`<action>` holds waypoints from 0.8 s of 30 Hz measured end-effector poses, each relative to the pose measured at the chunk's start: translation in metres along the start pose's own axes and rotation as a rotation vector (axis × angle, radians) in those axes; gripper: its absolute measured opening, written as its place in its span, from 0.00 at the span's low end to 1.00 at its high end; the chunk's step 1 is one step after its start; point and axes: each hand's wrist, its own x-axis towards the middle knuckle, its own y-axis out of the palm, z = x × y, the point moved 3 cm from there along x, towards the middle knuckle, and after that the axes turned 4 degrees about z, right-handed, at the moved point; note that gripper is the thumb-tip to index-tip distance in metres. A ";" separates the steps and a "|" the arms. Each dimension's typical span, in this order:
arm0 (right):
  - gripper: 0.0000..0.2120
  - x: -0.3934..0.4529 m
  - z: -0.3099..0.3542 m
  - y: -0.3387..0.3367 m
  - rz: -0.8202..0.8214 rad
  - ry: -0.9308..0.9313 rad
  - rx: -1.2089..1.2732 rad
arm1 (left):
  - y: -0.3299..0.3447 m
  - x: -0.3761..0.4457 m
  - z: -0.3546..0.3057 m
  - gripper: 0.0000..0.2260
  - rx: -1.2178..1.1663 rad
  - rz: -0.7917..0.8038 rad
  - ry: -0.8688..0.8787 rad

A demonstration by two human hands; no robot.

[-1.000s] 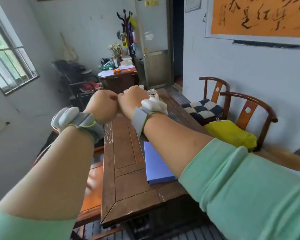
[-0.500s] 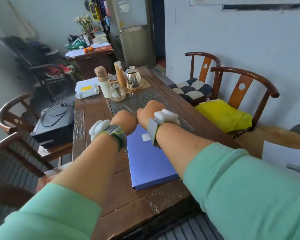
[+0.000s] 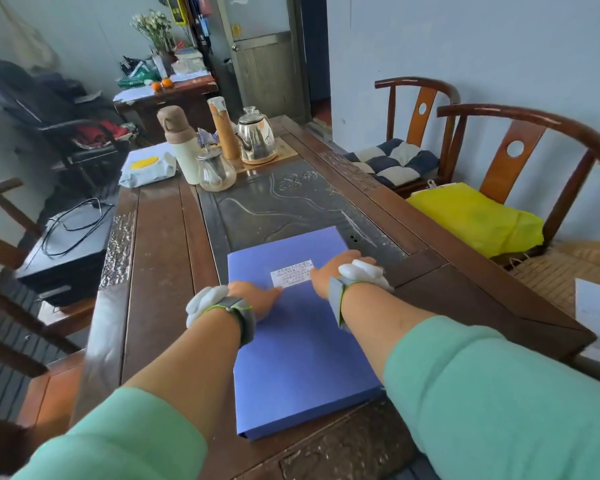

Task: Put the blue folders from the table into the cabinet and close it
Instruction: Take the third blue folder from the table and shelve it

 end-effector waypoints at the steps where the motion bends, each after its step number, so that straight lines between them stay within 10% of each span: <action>1: 0.36 0.005 -0.004 0.004 0.011 0.020 0.012 | 0.004 0.004 0.003 0.38 -0.001 -0.002 -0.013; 10: 0.38 0.006 0.016 -0.001 -0.028 -0.018 0.170 | -0.022 0.006 0.001 0.40 -0.202 -0.185 -0.093; 24: 0.38 -0.160 0.154 -0.125 -0.160 -0.428 0.275 | -0.250 -0.157 0.024 0.46 -0.572 -0.590 0.008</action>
